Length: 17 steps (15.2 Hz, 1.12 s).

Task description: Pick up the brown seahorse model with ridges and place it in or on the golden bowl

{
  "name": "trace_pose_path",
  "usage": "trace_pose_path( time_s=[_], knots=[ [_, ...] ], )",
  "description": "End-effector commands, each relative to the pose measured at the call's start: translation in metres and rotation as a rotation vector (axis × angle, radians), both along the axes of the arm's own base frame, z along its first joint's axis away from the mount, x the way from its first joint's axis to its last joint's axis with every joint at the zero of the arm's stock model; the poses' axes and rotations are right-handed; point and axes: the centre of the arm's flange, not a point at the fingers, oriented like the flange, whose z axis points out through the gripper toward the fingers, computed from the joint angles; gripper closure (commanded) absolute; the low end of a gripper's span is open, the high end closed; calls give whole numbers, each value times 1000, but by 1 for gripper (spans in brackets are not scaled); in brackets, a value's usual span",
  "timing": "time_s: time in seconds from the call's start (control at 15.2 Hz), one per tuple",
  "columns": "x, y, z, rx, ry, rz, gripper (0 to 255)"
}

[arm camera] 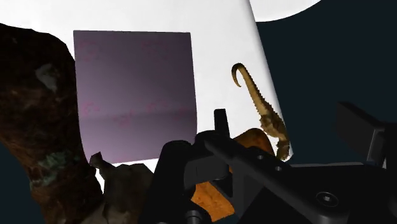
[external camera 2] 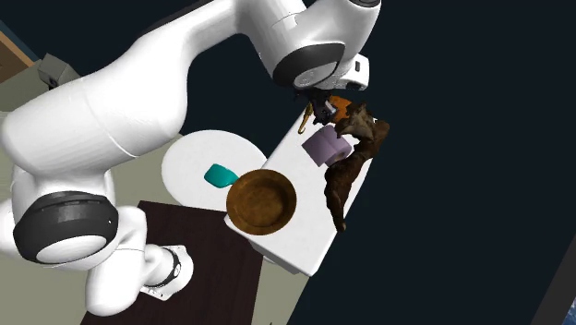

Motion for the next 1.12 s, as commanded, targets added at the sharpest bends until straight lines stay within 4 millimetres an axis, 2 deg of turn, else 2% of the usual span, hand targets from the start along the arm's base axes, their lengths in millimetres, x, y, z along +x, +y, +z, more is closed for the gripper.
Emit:
trace_pose_path(
  time_s=[0.0,0.26,0.79,1.06],
  knots=[
    [-16,33,-10,-109,-94,115,0],
    [-59,94,-53,-337,-294,373,0],
    [-55,91,-94,-342,-298,378,0],
    [-55,91,-94,-342,-298,378,0]
  ],
)
